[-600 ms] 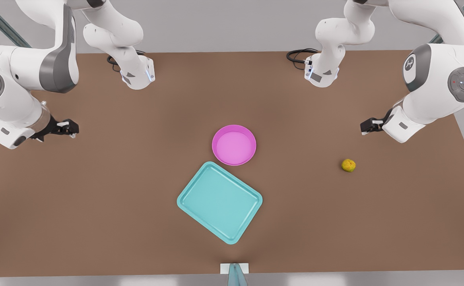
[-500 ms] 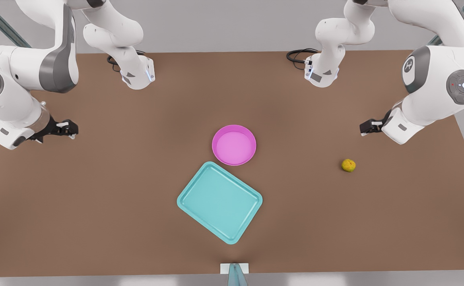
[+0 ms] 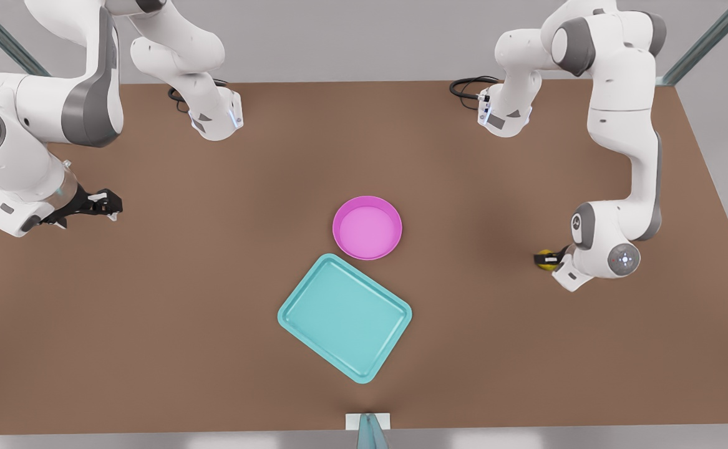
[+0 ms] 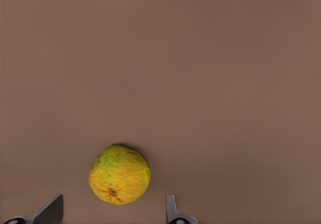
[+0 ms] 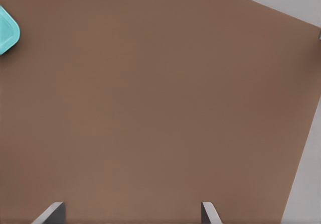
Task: Place the orange on the plate with the left arm and the plate on the tray with the right arm
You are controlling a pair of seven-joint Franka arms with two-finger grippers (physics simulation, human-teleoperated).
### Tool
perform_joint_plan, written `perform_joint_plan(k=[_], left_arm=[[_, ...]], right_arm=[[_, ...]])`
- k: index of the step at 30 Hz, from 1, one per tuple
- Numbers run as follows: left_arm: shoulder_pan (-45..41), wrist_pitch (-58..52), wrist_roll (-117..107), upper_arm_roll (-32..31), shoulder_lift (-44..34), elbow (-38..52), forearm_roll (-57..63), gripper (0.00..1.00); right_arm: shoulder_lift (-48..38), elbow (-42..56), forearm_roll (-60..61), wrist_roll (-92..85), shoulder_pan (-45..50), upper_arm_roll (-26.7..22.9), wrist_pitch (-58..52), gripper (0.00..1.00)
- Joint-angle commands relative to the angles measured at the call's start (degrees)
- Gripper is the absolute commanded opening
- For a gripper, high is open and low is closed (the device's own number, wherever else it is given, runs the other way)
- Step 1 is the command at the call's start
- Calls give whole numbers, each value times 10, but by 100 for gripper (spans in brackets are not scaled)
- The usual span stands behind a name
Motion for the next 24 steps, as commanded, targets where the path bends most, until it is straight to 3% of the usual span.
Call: perform_joint_plan(k=[1, 21, 22, 23, 24], left_arm=[[0, 63, 201, 2, -2, -11, 1, 100], [3, 60, 192, 2, 52, -13, 0, 100], [4, 60, 192, 2, 52, -13, 0, 99], [5, 60, 192, 2, 52, -13, 0, 88], [5, 60, 192, 2, 52, -13, 0, 87]], right_arm=[[0, 1, 0, -16, 0, 0, 1, 100], [4, 1, 2, -16, 0, 0, 1, 100], [4, 1, 2, -16, 0, 0, 1, 100], [4, 2, 2, -16, -1, 0, 1, 100], [4, 2, 2, -16, -1, 0, 0, 100]])
